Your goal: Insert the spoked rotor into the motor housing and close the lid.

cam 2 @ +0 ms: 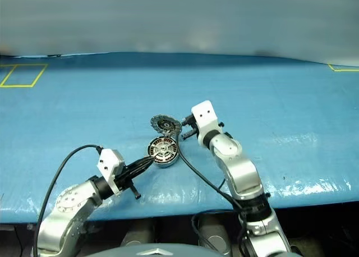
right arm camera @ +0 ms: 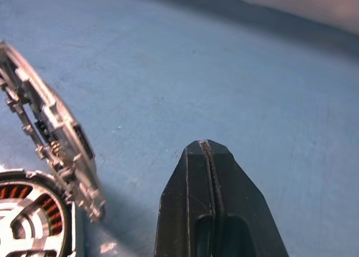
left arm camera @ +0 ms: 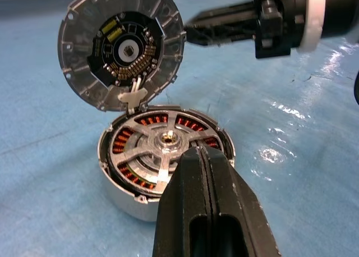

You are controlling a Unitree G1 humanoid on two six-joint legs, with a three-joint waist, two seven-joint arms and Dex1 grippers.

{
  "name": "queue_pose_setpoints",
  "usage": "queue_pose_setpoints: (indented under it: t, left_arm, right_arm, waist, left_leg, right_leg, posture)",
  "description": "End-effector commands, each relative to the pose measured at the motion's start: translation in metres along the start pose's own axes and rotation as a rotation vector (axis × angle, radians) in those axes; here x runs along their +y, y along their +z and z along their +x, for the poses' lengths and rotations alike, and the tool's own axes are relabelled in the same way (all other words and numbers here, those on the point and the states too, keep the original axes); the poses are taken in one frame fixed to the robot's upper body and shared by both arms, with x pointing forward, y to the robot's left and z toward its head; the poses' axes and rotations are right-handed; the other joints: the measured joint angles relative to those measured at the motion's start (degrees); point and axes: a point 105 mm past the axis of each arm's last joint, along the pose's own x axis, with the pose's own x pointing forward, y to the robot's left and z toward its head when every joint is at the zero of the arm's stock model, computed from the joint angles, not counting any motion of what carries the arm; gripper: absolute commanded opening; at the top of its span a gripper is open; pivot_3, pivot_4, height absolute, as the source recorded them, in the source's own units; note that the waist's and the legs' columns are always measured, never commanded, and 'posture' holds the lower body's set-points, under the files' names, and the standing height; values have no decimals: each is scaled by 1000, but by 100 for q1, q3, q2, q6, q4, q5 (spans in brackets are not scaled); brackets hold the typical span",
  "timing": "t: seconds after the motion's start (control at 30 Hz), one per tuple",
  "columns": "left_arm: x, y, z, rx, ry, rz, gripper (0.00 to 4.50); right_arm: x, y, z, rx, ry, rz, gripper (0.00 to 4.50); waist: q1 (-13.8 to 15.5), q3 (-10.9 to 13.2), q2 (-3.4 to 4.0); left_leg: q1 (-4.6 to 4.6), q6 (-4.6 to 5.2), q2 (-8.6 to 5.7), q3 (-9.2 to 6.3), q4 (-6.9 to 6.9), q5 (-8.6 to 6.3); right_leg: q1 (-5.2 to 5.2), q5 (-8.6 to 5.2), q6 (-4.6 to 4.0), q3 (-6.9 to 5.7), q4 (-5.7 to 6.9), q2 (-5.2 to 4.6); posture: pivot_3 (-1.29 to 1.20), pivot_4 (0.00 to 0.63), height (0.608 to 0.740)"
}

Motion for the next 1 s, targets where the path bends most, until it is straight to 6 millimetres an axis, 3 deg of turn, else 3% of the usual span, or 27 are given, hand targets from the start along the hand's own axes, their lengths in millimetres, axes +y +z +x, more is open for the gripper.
queue_pose_setpoints:
  t: [0.03, 0.23, 0.47, 0.83, 1.0]
  left_arm:
    - [-6, 13, 3, -106, 41, 13, 8]
    - [-2, -9, 4, -136, 78, 34, 8]
    - [2, -37, 3, -136, 90, 40, 8]
    - [16, -48, 6, -196, 157, 11, 8]
    - [8, -38, 5, -207, 141, 11, 8]
  right_arm:
    - [-6, 15, 11, -17, 35, -91, 0]
    - [-6, 26, 32, -4, 189, -250, 0]
    - [15, 33, 43, -47, 450, -206, 0]
    - [59, 28, 19, -66, 783, -165, 0]
    - [76, 20, 5, -68, 807, -126, 0]
  waist:
    - [2, 0, 0]
    - [-46, 1, 4]
    - [-55, 2, 6]
    - [-39, -1, 10]
    - [-44, -1, 11]
  left_leg:
    - [-1, 0, 0, -1, 0, 0]
    - [3, 1, 0, 6, -8, 0]
    - [5, 3, 1, 9, -16, -1]
    - [21, 3, 1, 11, -14, -1]
    - [19, 3, 1, 11, -15, -1]
  right_leg:
    - [1, 0, 0, -1, -2, 0]
    - [-2, 1, -1, 4, -2, 2]
    - [-3, 4, 4, 5, -5, 2]
    - [10, 4, 1, 7, -2, 2]
    - [8, 4, 3, 8, -3, 2]
  posture:
    - [0, 150, 740]
    - [0, 150, 740]
    - [0, 150, 740]
    - [0, 150, 740]
    - [0, 150, 740]
